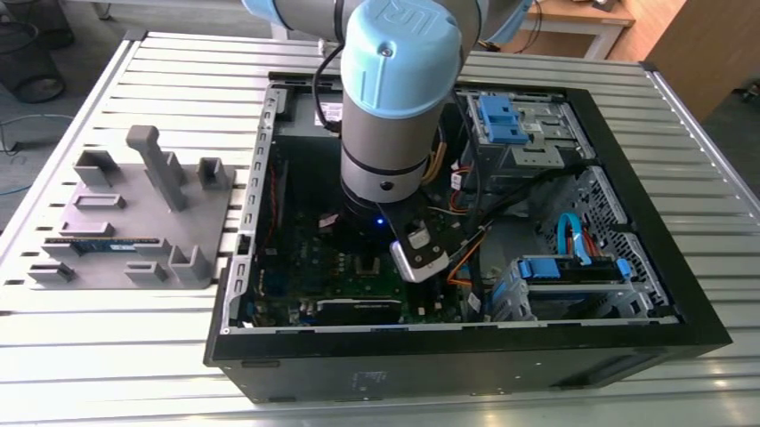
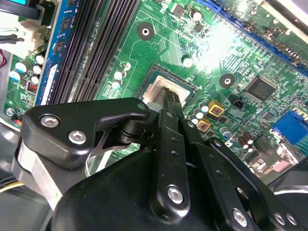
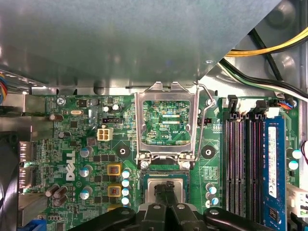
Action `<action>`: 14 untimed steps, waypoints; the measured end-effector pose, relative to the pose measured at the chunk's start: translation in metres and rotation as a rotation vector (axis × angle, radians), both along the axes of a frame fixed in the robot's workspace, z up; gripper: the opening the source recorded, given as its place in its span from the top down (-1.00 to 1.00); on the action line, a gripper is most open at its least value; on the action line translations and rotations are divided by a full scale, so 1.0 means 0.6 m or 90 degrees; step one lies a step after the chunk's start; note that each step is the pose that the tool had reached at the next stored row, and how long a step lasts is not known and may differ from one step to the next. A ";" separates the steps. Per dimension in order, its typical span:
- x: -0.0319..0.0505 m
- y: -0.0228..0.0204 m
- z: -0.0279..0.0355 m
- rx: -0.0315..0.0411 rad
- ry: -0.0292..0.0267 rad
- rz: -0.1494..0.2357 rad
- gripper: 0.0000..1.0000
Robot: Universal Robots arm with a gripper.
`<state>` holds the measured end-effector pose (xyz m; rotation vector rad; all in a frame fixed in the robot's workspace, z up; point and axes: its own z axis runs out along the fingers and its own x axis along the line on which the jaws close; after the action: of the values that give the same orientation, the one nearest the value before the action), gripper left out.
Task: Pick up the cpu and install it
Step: 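Place the cpu into insertion slot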
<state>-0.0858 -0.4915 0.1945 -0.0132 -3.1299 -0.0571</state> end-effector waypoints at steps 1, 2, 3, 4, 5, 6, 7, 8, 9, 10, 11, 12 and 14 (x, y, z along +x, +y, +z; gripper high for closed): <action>0.000 0.0001 0.000 0.0001 0.0000 0.000 0.79; 0.000 0.0001 0.000 0.0001 0.0000 0.000 0.79; 0.000 0.0001 0.000 0.0002 0.0000 0.000 0.79; 0.000 0.0000 -0.001 0.0002 0.0000 0.000 0.79; 0.000 0.0000 -0.001 0.0001 0.0000 -0.001 0.79; 0.000 0.0000 -0.002 -0.0001 0.0001 -0.001 0.79; 0.000 0.0000 -0.002 -0.0001 0.0000 -0.001 0.79; 0.000 0.0000 -0.002 0.0000 0.0000 -0.001 0.79; 0.000 0.0001 -0.002 0.0000 0.0000 -0.001 0.79; 0.000 0.0001 -0.002 0.0001 0.0000 -0.001 0.79; 0.000 0.0000 -0.002 0.0001 0.0000 -0.001 0.79; 0.000 0.0001 -0.002 0.0001 0.0000 -0.001 0.79; 0.000 0.0001 -0.002 0.0003 -0.0001 -0.001 0.79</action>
<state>-0.0857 -0.4914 0.1934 -0.0159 -3.1300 -0.0578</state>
